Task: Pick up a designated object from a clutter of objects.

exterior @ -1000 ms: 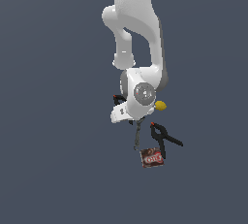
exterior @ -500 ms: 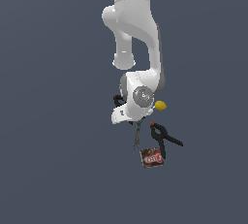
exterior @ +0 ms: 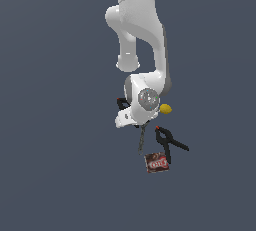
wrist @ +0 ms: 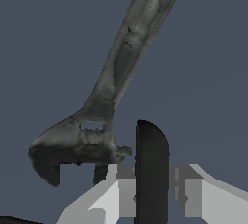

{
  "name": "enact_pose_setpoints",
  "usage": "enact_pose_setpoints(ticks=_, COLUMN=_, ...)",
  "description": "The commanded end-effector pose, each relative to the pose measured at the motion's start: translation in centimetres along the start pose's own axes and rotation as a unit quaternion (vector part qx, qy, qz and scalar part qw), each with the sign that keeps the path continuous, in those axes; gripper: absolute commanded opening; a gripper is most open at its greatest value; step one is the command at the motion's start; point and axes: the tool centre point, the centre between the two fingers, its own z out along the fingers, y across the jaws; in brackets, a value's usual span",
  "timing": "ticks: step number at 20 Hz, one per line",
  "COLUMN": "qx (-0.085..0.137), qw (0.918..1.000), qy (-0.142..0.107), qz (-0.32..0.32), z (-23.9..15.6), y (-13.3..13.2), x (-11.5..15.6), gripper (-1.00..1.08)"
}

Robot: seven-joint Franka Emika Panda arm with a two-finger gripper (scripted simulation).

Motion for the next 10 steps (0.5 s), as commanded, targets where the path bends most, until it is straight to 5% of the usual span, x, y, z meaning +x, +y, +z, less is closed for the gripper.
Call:
enact_pose_setpoints(ticks=1, qx=0.000, qw=1.0000, qy=0.000, qz=0.000, z=0.0, y=0.0, x=0.0, gripper=-1.00)
enact_pose_setpoints(ticks=10, qx=-0.011, qw=0.9982, qy=0.059, qz=-0.002, z=-3.5, y=-0.3, x=2.9, gripper=-1.00)
